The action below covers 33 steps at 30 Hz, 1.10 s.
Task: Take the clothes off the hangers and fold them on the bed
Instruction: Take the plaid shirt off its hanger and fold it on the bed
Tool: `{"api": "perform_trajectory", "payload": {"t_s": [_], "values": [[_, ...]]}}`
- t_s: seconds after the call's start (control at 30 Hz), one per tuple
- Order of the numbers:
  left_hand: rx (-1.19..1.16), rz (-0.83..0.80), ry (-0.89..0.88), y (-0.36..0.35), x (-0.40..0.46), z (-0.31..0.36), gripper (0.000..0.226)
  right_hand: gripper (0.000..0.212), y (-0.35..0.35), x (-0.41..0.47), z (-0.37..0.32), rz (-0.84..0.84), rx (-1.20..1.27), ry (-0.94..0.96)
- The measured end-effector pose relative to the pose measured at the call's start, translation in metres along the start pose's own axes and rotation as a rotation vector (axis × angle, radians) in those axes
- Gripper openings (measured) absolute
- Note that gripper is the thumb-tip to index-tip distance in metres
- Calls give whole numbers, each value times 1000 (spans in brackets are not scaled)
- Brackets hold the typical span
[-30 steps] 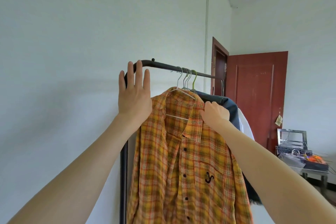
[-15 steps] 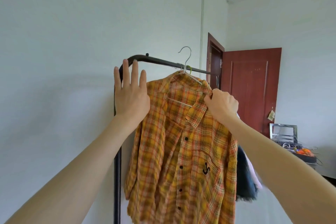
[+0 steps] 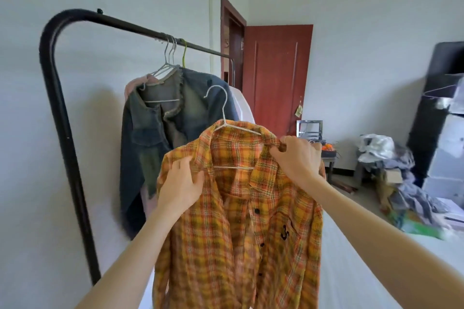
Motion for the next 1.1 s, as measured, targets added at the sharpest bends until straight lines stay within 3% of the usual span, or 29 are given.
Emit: {"api": "perform_trajectory", "payload": {"t_s": [0.2,0.3,0.43,0.57,0.8,1.1], "values": [[-213,-179,-240,-71,-52,77,34,38,72,-63,102,51,-159,-198],[-354,-280,-374,-94,-97,135,17,33,129,-109,153,131,-228,-313],[-459,-489,-471,-131,-168,203,13,31,224,-169,210,266,-333,-478],[-571,-674,-552,-140,-220,282,31,27,328,-224,248,405,-480,-550],[-716,-744,-809,-135,-343,430,34,28,492,-347,301,594,-739,-715],[-858,-946,-934,-163,-548,574,34,42,649,-510,369,594,-989,-899]]}}
Point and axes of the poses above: each hand's wrist, its own x-axis towards the middle knuckle, its own y-axis out of the back of the hand, z = x × y, the point moved 9 cm from there along x, towards the middle knuckle, and after that the axes turned 5 degrees about -x, right-handed, at the moved point
